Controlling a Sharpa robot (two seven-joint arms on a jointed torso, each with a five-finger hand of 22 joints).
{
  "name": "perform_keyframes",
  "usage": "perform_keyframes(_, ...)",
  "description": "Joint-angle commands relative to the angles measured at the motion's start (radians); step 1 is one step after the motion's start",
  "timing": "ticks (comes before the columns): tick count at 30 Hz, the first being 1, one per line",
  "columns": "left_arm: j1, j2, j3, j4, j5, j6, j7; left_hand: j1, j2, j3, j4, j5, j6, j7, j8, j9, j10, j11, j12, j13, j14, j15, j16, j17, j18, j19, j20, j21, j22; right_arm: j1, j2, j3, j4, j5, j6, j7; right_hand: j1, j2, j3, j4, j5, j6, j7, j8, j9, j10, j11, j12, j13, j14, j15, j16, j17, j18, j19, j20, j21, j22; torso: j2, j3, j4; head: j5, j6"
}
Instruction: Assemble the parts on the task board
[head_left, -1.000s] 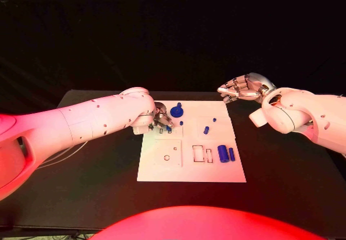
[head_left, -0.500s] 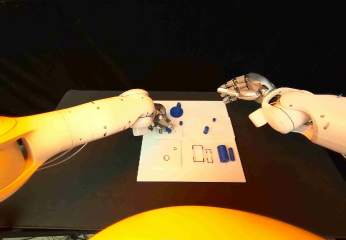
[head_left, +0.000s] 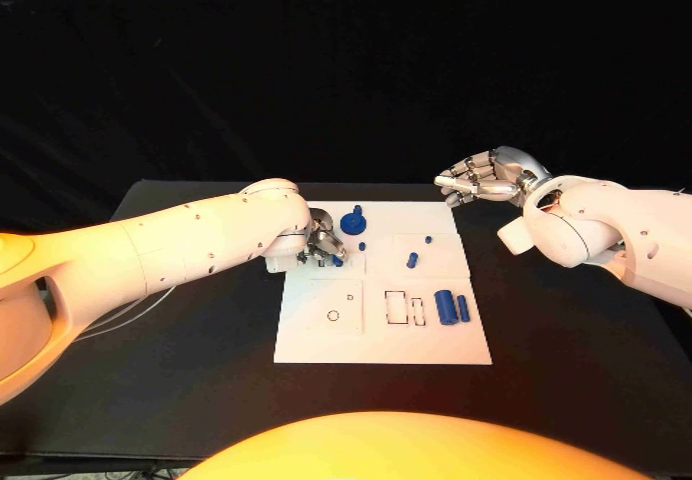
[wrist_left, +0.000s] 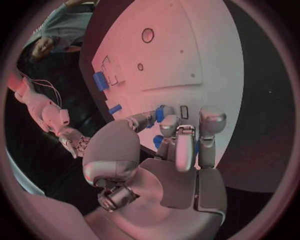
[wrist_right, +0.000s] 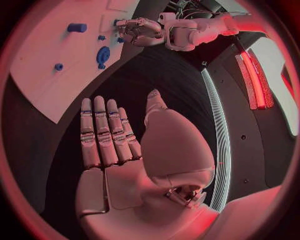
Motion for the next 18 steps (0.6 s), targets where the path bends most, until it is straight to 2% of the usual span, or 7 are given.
perform_keyframes(1,-0.002,0.002,-0.001,0.003,-0.001,0.008,-0.001,0.014,0.013,0.244,-0.099,0.078,0.021,-0.035,0.045,0.086,0.062,-0.021,0.016,0.015,0.111,-0.013,0.014,0.276,-0.013,0.015,-0.006,0.018,0.018,-0.001,0.001,0.0,-0.001,0.0,0.004,0.002,-0.02,-0.003,0.01,0.002,-0.007,-0.005,0.039,-0.008,0.013,-0.009,0.005,-0.006,-0.006,-0.01,-0.001,-0.013,-0.007,0.007,-0.022,0.002,-0.015,-0.005,0.001,-0.0003,0.0004,0.0,0.0)
perform_keyframes(18,-0.002,0.002,-0.001,-0.001,0.0,0.025,-0.003,0.015,0.013,0.245,-0.1,0.078,0.021,-0.035,0.045,0.086,0.063,-0.021,0.017,0.017,0.111,-0.013,0.014,0.276,-0.013,0.016,-0.006,0.019,0.019,-0.002,0.002,0.0,-0.002,0.0,0.004,0.002,-0.02,-0.003,0.01,0.002,-0.007,-0.005,0.039,-0.008,0.013,-0.009,0.005,-0.006,-0.007,-0.009,-0.001,-0.013,-0.007,0.007,-0.022,0.002,-0.016,-0.005,0.001,-0.0009,0.0,0.0,0.0)
